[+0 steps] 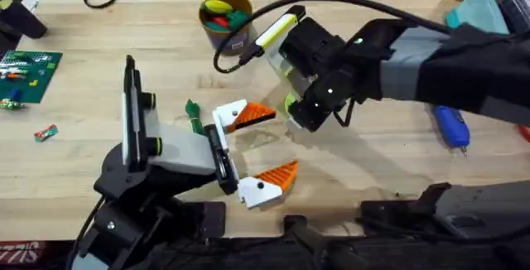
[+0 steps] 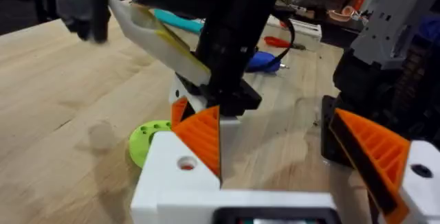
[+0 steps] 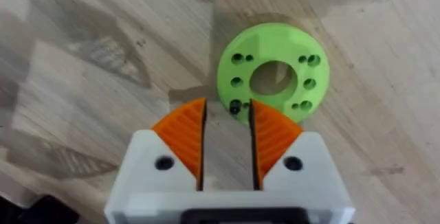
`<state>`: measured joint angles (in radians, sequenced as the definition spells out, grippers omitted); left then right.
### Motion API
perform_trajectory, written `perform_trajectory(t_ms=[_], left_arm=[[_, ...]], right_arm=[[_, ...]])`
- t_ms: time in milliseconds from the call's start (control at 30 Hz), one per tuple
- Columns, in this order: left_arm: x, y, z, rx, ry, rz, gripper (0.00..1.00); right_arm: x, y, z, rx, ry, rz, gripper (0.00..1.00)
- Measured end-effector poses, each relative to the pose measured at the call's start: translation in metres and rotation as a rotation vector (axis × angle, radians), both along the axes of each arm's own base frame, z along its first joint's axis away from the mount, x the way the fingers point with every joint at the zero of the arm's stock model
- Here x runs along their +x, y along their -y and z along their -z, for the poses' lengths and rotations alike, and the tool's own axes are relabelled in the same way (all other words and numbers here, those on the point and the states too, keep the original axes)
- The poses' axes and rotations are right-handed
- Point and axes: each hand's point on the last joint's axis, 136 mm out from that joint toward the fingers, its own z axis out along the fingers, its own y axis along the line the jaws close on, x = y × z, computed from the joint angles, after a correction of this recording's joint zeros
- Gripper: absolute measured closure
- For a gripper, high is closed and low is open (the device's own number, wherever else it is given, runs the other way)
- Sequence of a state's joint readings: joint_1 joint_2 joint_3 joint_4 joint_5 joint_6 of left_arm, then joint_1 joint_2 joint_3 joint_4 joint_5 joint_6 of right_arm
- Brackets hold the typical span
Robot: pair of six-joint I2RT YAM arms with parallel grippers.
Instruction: Pick up the gripper from the table and insert it into the empty holder that is missing its gripper. Then pick up a screw, insert it into the mounting hole, and use the screwdriver to tighten it. Finally, clean up the table by picking up the vegetable and placing it into the bucket.
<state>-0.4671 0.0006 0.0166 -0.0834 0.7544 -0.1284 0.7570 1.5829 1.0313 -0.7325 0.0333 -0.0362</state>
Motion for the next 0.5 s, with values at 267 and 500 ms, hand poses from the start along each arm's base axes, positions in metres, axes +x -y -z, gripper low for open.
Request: perform_trajectory(t_ms=[267, 500], left_arm=[[0.0001, 0.0000, 0.0000, 0.000, 0.000, 0.000, 0.019], [0.0005, -0.0002, 0.0000, 0.000, 0.000, -0.003, 0.019]], right_arm=[[0.0005, 0.0013, 0.0058, -0.018, -0.008, 0.000, 0.724], [0.0039, 0.0031, 0.0055, -0.029, 0.010, -0.003, 0.946]])
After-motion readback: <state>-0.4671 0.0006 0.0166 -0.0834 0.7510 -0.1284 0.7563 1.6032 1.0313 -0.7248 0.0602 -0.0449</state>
